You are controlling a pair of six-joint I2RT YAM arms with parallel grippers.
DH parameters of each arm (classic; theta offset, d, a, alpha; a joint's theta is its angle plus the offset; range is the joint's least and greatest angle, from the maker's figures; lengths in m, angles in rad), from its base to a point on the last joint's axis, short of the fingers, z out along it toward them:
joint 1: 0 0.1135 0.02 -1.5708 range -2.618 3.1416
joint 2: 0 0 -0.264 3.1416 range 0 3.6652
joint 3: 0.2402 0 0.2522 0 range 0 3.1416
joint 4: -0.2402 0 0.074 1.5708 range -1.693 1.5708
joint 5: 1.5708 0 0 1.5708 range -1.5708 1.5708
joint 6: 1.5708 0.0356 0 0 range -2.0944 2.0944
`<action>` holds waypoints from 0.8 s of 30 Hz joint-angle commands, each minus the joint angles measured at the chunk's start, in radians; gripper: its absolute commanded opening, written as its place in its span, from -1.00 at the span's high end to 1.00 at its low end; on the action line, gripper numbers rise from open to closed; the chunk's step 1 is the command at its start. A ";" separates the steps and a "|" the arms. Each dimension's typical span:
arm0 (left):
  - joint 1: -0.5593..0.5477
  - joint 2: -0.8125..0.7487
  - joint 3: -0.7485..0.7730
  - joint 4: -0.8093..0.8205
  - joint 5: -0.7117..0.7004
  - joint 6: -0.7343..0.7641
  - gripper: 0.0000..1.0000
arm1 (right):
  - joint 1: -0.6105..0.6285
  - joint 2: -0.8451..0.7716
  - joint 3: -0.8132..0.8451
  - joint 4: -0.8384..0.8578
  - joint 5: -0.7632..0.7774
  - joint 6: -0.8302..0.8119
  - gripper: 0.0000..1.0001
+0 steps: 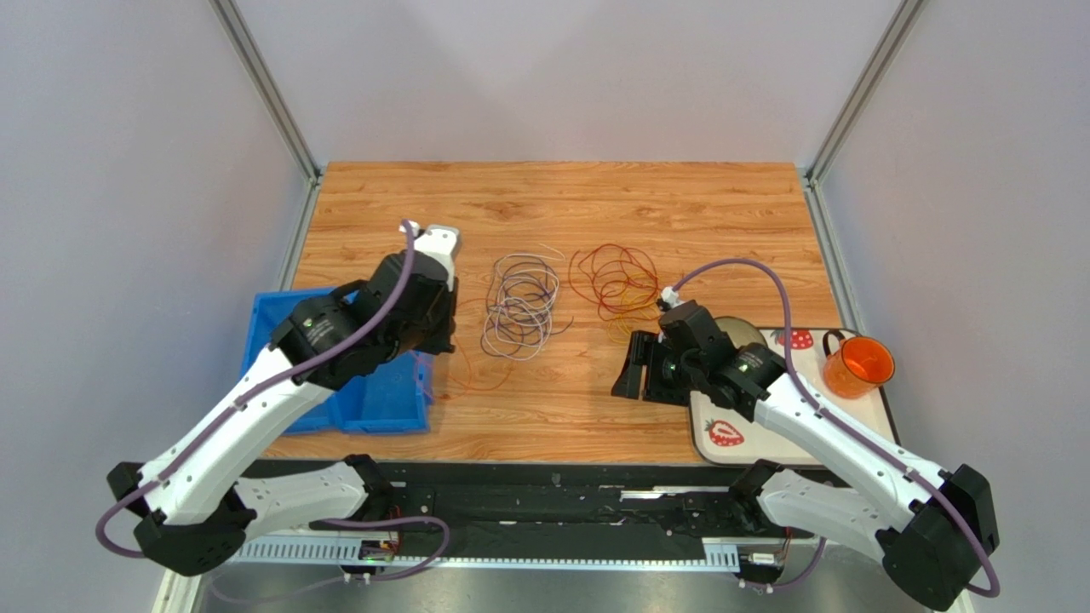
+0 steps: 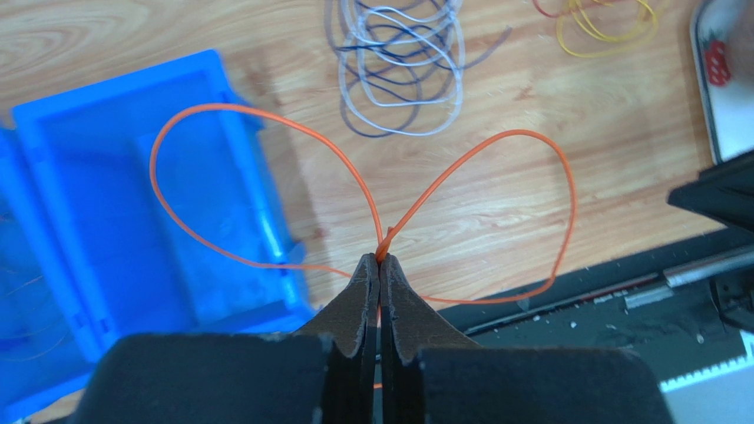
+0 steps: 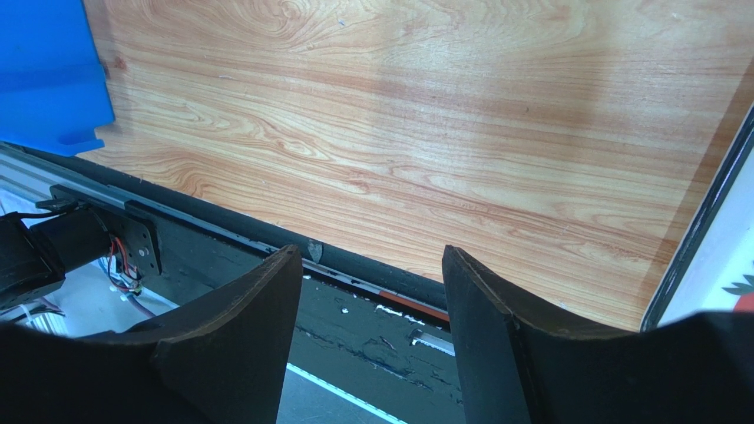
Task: Untangle the cables
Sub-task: Pick up the cable at the corner of the board, then place the cable in the bin.
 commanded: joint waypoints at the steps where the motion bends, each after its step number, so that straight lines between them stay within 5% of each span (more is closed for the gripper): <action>1: 0.069 -0.060 0.055 -0.104 -0.092 0.010 1.00 | 0.006 -0.033 0.025 0.027 -0.006 0.009 -0.26; 19: 0.497 -0.150 0.021 -0.139 -0.358 -0.100 1.00 | 0.005 -0.026 0.059 -0.007 -0.007 -0.011 -0.26; 24: 0.598 -0.192 -0.026 -0.061 -0.336 -0.088 1.00 | 0.005 -0.023 0.060 -0.013 -0.010 -0.011 -0.26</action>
